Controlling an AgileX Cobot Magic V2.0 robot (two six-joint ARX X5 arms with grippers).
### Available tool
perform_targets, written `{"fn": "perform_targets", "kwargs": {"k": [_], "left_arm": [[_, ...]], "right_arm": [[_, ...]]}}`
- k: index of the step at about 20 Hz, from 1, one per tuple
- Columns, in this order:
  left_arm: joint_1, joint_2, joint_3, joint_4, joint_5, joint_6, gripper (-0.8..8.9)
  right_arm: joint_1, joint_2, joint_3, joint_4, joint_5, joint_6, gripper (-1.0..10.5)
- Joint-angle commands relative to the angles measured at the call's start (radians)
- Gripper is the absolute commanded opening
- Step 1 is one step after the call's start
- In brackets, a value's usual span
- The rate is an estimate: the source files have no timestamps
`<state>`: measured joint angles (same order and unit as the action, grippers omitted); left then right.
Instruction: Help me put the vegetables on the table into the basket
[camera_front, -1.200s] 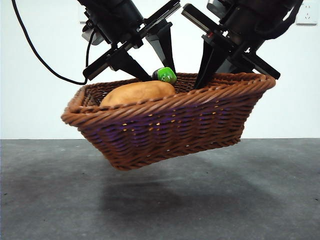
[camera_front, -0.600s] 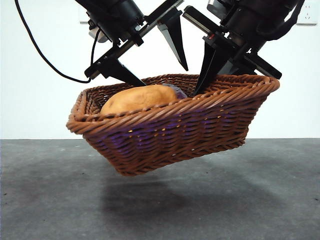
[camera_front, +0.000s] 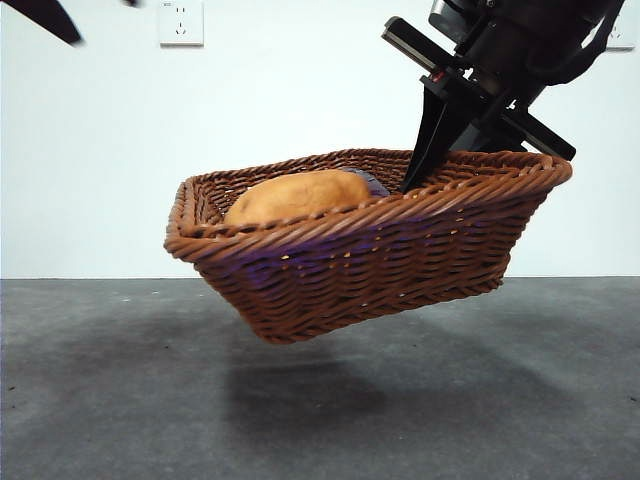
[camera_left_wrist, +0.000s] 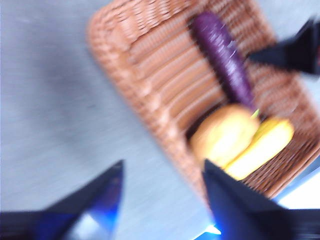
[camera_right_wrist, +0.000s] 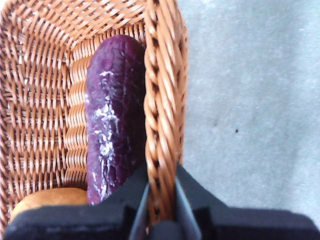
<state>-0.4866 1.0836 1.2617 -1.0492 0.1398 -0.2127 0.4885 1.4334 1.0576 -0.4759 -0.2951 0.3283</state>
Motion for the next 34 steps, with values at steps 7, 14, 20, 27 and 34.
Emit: {"fn": "perform_targets", "kwargs": {"k": [7,14,20,27,34], "left_arm": [[0.004,-0.193,0.001,-0.159,-0.04,0.197,-0.07],[0.004,-0.282,0.0,-0.2,-0.039,0.252,-0.07],[0.004,-0.296,0.0,-0.206,-0.039,0.266,-0.07],[0.004,-0.296,0.0,-0.208,-0.039,0.265,-0.07],[0.004,-0.291,0.0,-0.193,-0.04,0.258,-0.07]], "right_arm": [[-0.033,-0.005,0.121,-0.076,-0.01,0.006,-0.1],[-0.278,-0.005,0.308,-0.262,0.002,-0.1,-0.1],[-0.47,0.056,0.307,-0.31,-0.059,-0.215,-0.1],[-0.504,0.282,0.307,-0.269,-0.07,-0.278,-0.1],[-0.568,0.39,0.306,-0.241,-0.033,-0.303,-0.1]]}}
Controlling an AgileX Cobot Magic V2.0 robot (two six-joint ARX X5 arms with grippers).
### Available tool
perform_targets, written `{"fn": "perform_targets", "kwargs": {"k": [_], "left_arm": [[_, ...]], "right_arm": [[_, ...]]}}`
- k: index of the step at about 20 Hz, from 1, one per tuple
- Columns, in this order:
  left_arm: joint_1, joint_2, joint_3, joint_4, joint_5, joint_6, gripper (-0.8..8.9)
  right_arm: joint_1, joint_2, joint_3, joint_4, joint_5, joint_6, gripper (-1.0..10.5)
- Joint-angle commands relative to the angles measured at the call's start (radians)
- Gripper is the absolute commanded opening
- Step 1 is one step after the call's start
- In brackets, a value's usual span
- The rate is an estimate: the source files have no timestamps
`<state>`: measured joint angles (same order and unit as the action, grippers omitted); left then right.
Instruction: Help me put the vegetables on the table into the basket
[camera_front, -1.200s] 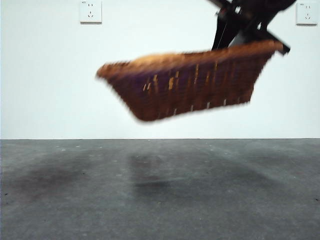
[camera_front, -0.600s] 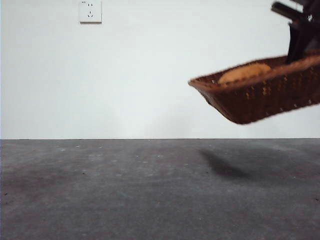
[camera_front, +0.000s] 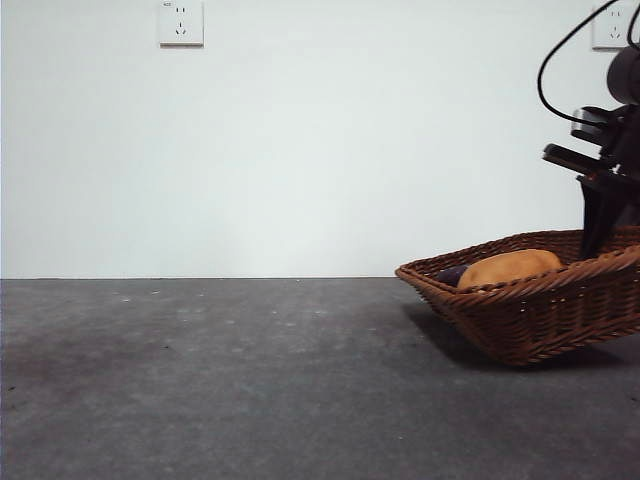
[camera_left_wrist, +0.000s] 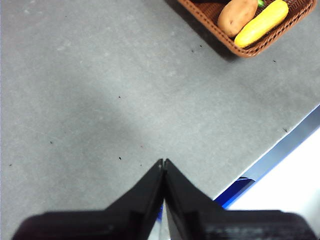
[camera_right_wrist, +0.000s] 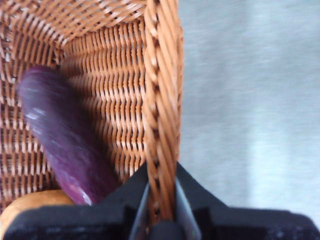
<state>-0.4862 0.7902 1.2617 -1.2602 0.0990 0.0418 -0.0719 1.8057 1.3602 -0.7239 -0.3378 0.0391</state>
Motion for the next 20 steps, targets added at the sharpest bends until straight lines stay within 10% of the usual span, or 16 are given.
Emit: {"fn": "perform_targets", "kwargs": {"k": [1,17,20], "left_arm": [[0.003,0.006,0.0,0.026,0.002,0.003,-0.07],[0.003,0.048,0.0,0.039,0.001,0.004,-0.07],[0.003,0.048,0.0,0.045,0.002,0.004,-0.07]], "right_arm": [[-0.013,0.023,0.003,0.006,0.044,-0.024,-0.1],[-0.013,0.152,-0.005,-0.008,0.069,-0.049,0.1],[-0.013,0.119,-0.005,0.005,0.069,-0.068,2.6]]}}
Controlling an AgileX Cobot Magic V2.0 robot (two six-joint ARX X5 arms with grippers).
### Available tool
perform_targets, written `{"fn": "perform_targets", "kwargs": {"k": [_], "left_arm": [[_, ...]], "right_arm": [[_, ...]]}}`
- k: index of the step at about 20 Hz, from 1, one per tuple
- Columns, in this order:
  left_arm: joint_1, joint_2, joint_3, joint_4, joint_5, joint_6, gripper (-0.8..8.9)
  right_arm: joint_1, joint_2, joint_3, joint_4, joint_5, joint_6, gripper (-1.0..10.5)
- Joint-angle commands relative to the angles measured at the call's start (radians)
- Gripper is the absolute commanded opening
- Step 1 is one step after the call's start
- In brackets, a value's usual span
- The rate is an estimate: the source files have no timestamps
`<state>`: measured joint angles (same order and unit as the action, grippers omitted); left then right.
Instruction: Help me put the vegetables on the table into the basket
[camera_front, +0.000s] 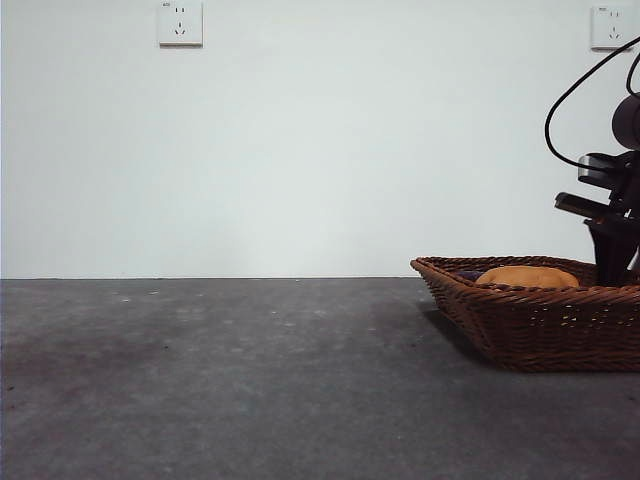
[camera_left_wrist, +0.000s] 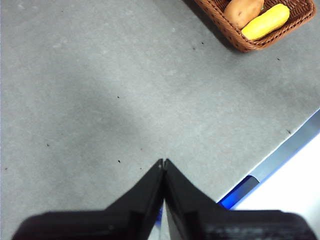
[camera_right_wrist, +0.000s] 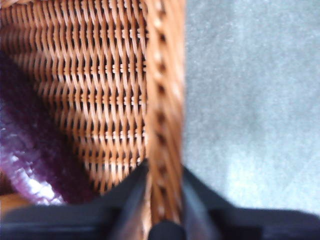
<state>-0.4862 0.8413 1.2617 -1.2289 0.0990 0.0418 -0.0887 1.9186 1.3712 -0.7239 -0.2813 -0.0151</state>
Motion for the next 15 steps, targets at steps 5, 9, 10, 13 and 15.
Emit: {"fn": "perform_targets", "kwargs": {"k": [5,9,10,13,15], "left_arm": [[0.003,-0.003,0.0,0.015,0.002,0.008,-0.07],[0.003,-0.003,0.0,0.015,0.003,0.016,-0.07],[0.003,-0.003,0.0,0.015,0.005,0.021,-0.07],[0.003,-0.002,0.0,0.018,0.005,0.039,-0.07],[0.003,-0.002,0.0,0.018,0.006,0.048,-0.07]], "right_arm": [[0.002,-0.147,-0.008,0.009,0.033,-0.005,2.6],[0.003,-0.352,-0.005,-0.099,-0.012,-0.006,2.5],[0.004,-0.407,-0.005,-0.149,-0.06,-0.006,2.5],[0.005,-0.548,-0.005,-0.298,-0.165,-0.014,2.5],[0.005,-0.63,-0.005,-0.411,-0.176,-0.037,1.9]]}}
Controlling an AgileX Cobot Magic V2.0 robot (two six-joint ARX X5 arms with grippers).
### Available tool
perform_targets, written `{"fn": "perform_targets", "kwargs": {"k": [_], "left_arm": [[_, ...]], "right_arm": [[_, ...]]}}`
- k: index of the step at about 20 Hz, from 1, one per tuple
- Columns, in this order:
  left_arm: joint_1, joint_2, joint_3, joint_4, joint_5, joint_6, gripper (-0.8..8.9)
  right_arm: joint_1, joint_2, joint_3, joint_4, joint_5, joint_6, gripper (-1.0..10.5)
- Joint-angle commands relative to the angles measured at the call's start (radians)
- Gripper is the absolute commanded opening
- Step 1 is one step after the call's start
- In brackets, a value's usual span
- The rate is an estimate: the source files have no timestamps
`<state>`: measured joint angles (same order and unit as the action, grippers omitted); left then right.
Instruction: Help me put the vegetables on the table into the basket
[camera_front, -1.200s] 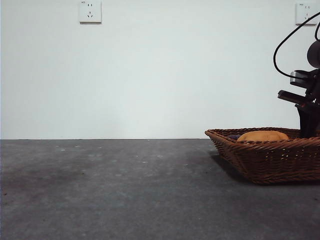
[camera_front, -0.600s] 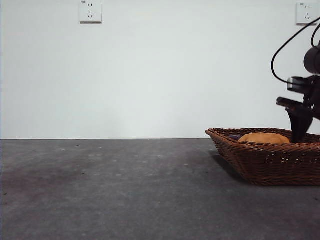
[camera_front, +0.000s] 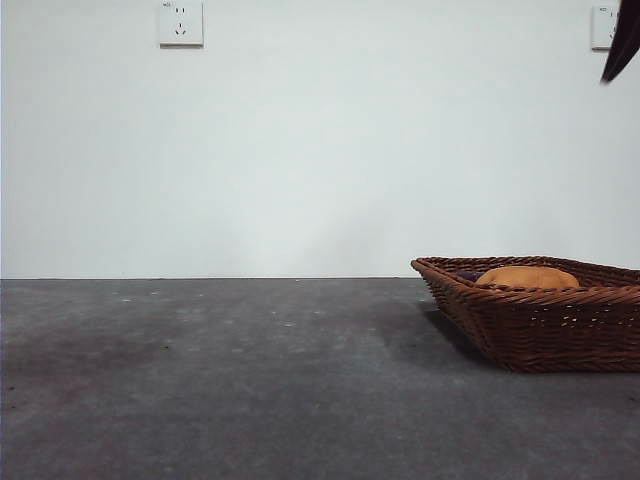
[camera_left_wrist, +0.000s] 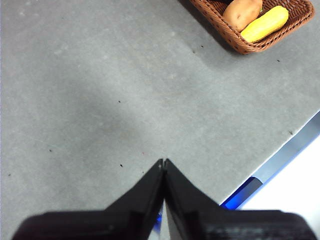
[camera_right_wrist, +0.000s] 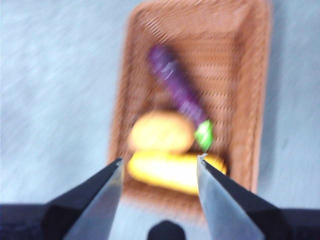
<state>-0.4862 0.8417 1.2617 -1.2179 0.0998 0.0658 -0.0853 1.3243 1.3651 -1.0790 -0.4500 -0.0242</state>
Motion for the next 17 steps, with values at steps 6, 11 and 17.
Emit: {"fn": "perform_targets", "kwargs": {"k": [6,11,17], "left_arm": [[0.003,-0.002,0.0,0.006,0.005,0.043,-0.07],[0.003,-0.002,0.0,0.006,0.005,0.044,-0.07],[0.003,-0.002,0.0,0.004,0.005,0.043,-0.04]], "right_arm": [[0.035,-0.211,0.001,-0.265,-0.007,-0.091,0.8],[0.068,-0.318,0.001,-0.298,-0.003,-0.1,-0.2],[0.068,-0.34,0.001,-0.298,-0.003,-0.056,-0.1]]}}
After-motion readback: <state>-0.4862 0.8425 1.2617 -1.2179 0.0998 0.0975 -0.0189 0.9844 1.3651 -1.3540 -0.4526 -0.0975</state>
